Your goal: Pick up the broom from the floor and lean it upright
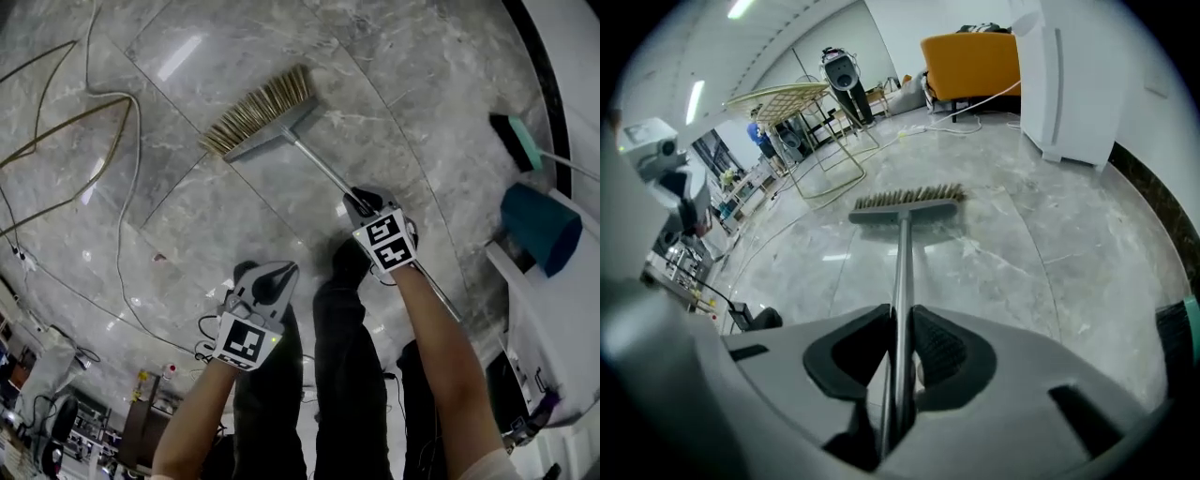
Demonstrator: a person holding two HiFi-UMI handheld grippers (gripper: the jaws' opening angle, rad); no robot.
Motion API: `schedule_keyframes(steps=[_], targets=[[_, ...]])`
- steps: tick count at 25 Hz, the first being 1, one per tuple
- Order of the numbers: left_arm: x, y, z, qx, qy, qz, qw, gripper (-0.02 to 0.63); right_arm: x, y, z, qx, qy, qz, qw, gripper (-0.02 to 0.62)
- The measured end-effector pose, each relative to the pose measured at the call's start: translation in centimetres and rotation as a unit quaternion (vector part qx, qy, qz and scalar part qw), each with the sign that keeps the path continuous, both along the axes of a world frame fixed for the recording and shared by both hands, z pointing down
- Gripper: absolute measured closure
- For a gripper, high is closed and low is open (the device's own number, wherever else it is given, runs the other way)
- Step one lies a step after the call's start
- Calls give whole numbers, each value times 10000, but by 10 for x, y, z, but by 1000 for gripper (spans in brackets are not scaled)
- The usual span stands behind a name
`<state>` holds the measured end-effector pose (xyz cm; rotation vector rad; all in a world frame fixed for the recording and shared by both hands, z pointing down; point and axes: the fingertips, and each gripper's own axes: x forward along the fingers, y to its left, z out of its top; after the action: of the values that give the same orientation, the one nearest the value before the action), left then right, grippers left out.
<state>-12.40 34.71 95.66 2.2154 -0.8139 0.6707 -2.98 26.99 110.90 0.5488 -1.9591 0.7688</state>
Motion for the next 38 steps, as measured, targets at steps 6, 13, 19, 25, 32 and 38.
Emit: schedule_keyframes(steps=[6, 13, 19, 25, 32, 38], targets=[[11, 23, -17, -391, 303, -333, 9982, 594, -16, -2, -25, -441, 121, 190, 9988, 512], [29, 34, -30, -832, 695, -637, 9921, 592, -41, -9, -43, -807, 38, 389, 9960, 512], [52, 42, -24, -1407, 1268, -1018, 9766, 484, -65, -12, -41, -1111, -175, 560, 9921, 511], [66, 43, -13, -2072, 2089, -1741, 9397, 446, -91, -9, -35, -1462, -477, 754, 9852, 511], [46, 51, 4, -2103, 2117, -2102, 9310, 438, -110, -13, -33, -1754, -851, 728, 9781, 511], [18, 55, 10, -2332, 2403, -2531, 9076, 407, -128, -21, -39, -2133, -1332, 1278, 9594, 511]])
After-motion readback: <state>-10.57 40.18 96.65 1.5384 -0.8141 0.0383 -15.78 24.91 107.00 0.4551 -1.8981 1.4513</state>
